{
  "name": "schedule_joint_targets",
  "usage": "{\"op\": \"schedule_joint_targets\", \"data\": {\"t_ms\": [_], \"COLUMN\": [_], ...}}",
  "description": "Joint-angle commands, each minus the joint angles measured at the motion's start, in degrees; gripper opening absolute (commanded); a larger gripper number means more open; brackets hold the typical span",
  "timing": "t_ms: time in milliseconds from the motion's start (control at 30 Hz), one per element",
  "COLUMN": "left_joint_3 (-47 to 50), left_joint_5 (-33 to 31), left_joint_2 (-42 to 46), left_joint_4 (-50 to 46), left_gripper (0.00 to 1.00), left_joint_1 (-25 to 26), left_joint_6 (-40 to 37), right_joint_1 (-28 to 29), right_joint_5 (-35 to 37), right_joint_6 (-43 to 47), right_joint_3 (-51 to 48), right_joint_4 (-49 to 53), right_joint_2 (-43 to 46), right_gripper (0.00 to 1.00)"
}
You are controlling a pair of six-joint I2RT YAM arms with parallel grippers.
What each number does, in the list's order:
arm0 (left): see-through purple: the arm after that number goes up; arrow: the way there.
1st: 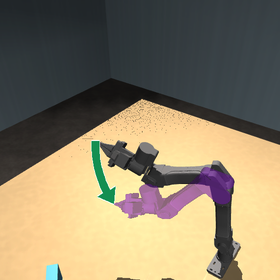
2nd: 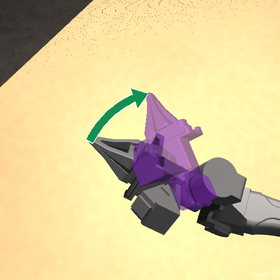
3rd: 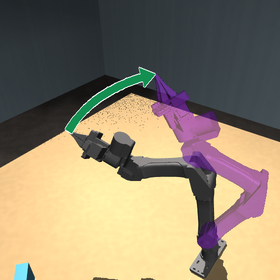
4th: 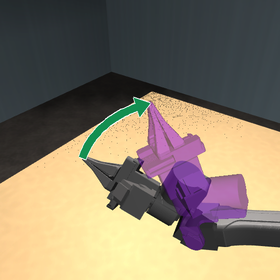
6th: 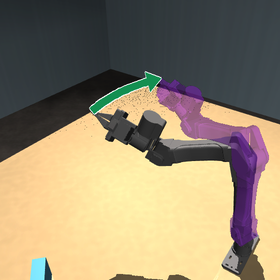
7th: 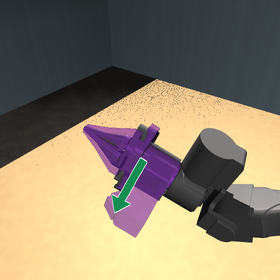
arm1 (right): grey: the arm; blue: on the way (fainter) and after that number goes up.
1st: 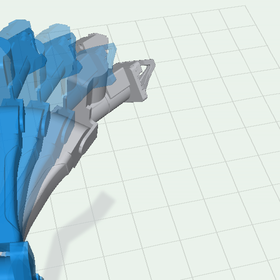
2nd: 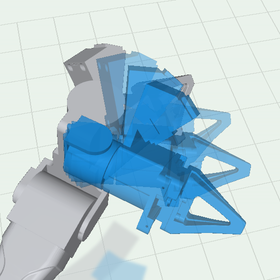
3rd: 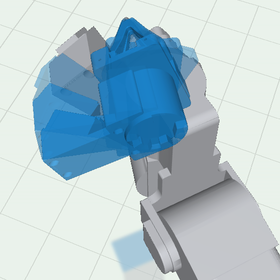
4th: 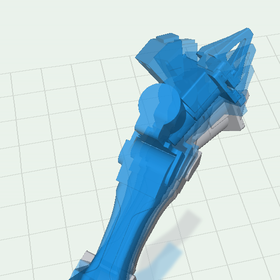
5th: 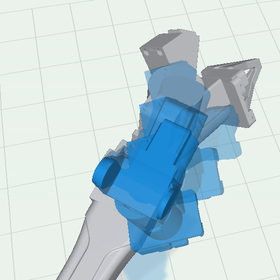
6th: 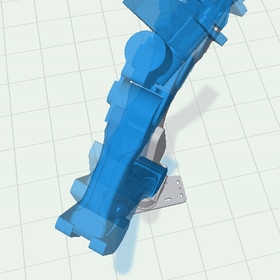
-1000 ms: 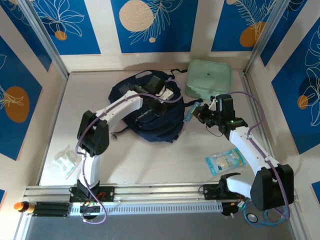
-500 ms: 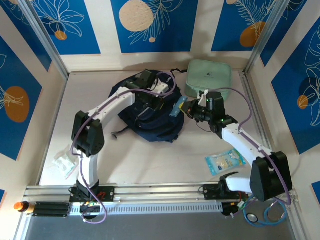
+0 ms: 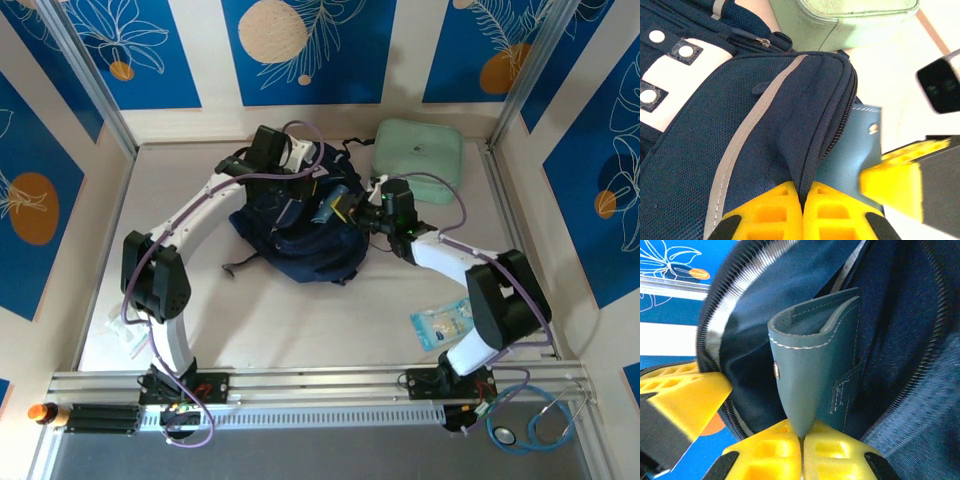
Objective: Pack the student bag
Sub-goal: Place the card holder in the student bag.
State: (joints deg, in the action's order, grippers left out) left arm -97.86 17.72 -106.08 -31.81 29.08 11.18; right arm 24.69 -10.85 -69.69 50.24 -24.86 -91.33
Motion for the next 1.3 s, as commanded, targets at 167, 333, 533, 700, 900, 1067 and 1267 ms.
{"op": "schedule_joint_targets", "data": {"t_ms": [167,333,533,700,900,1067,1267], "left_joint_3": [-1.2,-0.4,-0.6,-0.3,0.0,0.6,1.2], "left_joint_5": [5.2,5.3,6.5,6.8,7.5,7.7,8.3], "left_joint_2": [2.5,3.0,2.3,2.0,2.2,2.6,2.6], "left_joint_4": [8.7,8.2,8.2,8.1,7.8,7.6,8.1], "left_gripper": [0.01,0.02,0.01,0.01,0.01,0.01,0.01], "left_joint_1": [-0.9,-1.0,-1.1,-1.2,-1.2,-1.2,-1.2], "left_joint_6": [4.6,4.0,3.4,3.2,3.1,3.1,4.0], "right_joint_1": [1.0,1.2,1.5,1.9,3.5,3.5,4.1], "right_joint_5": [2.0,4.7,9.8,9.6,12.4,13.3,12.3], "right_joint_6": [-6.3,-5.4,-2.7,-0.2,1.9,-0.4,-2.6], "right_joint_3": [6.2,5.4,5.9,8.3,16.3,20.4,25.1], "right_joint_4": [-3.9,7.1,24.7,29.8,34.7,35.9,35.3], "right_joint_2": [-7.7,-3.3,2.6,1.8,-3.2,-8.4,-14.3], "right_gripper": [0.24,0.41,0.38,0.31,0.18,0.11,0.10]}}
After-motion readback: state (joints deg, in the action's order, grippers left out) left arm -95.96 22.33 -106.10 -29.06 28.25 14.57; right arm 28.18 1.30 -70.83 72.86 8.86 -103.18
